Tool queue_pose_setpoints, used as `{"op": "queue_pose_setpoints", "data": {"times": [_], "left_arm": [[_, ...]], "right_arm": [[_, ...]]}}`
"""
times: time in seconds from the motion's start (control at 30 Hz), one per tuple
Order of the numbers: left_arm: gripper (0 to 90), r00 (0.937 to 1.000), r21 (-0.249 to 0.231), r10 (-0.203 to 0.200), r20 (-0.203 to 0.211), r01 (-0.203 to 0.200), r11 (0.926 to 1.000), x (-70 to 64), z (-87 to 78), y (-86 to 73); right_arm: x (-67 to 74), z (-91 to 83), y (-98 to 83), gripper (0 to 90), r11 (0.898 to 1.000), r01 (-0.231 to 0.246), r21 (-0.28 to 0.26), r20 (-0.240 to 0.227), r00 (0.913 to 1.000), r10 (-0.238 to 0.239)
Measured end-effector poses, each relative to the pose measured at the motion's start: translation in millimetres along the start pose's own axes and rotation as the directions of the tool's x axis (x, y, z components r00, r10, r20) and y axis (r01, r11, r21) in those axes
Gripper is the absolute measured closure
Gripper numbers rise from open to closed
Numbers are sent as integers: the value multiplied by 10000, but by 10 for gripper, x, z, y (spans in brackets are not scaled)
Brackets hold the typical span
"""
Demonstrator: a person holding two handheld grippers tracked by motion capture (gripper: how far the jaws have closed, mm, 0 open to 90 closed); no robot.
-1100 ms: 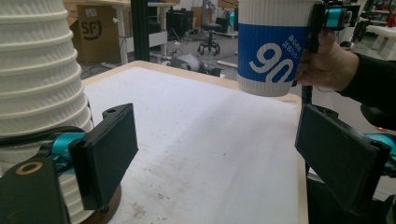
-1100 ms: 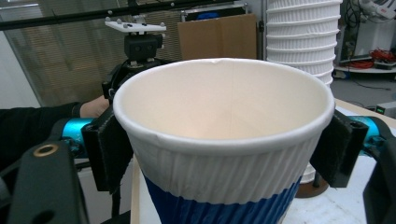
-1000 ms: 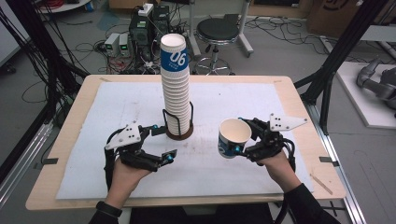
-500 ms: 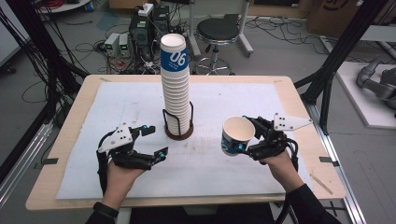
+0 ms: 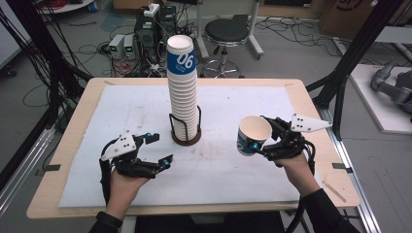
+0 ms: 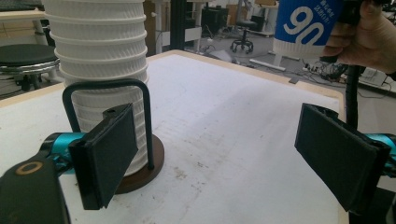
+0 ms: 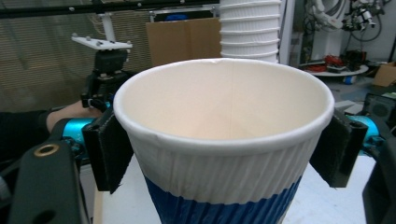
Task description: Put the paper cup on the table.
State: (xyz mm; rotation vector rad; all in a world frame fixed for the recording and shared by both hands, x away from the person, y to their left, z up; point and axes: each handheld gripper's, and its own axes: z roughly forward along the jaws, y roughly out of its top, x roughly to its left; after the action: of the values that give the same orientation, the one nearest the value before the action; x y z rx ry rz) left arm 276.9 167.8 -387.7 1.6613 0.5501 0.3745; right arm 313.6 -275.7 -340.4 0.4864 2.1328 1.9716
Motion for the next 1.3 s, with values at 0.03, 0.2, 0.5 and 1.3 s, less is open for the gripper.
{"op": "queue_pose_setpoints", "data": {"times": [0.03,0.2,0.5,1.3], "left_arm": [[131,10000,15,9,3,-9,10000,2,-2,0],[130,10000,74,14,10,-14,10000,0,5,-8],[134,9999,183,105,-37,-105,9998,-38,35,-12],[136,10000,320,60,-76,-58,9995,-46,56,-29]], "right_arm": [[-10,-4,1,198,10000,-15,47,59,10000,15],[-83,-17,2,198,9999,-15,102,513,9987,10],[-260,-43,-15,197,10000,-9,31,1536,9881,4],[-779,-153,-96,195,9968,-758,-261,3566,9308,801]]}}
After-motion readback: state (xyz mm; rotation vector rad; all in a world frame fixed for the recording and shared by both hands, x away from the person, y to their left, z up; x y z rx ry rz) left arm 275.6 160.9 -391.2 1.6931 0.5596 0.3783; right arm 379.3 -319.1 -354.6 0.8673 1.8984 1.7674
